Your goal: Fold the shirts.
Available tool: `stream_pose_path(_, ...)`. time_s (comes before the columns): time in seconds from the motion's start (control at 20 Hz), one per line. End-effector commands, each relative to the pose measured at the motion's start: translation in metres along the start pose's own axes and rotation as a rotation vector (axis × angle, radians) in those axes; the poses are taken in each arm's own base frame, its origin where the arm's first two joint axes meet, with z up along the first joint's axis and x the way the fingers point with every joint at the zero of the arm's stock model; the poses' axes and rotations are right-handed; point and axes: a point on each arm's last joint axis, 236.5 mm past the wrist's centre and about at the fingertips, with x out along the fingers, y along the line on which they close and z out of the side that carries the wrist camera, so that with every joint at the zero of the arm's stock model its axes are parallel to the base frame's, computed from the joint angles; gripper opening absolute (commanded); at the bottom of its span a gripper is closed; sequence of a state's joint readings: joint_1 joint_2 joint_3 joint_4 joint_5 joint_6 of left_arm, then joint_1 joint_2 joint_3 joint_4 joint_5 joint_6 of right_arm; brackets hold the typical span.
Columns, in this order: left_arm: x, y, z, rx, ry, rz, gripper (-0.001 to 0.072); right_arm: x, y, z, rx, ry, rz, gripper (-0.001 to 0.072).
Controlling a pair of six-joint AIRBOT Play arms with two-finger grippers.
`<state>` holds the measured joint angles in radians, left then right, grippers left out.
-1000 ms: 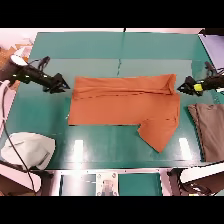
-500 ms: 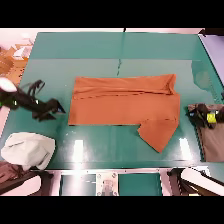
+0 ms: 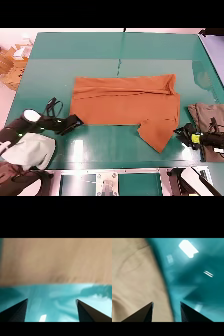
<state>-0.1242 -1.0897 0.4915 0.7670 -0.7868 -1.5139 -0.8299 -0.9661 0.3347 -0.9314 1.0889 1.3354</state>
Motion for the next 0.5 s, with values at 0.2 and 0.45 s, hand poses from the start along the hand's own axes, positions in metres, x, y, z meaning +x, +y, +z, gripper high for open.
stream_pose_path(0.2, 0.041, 0.000, 0.030, -0.162, -0.163, -0.004, 0.0720, 0.032, 0.013, -0.019, -0.027, 0.006, 0.028, 0.0409)
stream_pose_path(0.45, 0.034, -0.009, 0.054, -0.114, -0.245, -0.019, 0.0336, 0.040, 0.025, -0.023, -0.057, 0.017, 0.041, 0.0384)
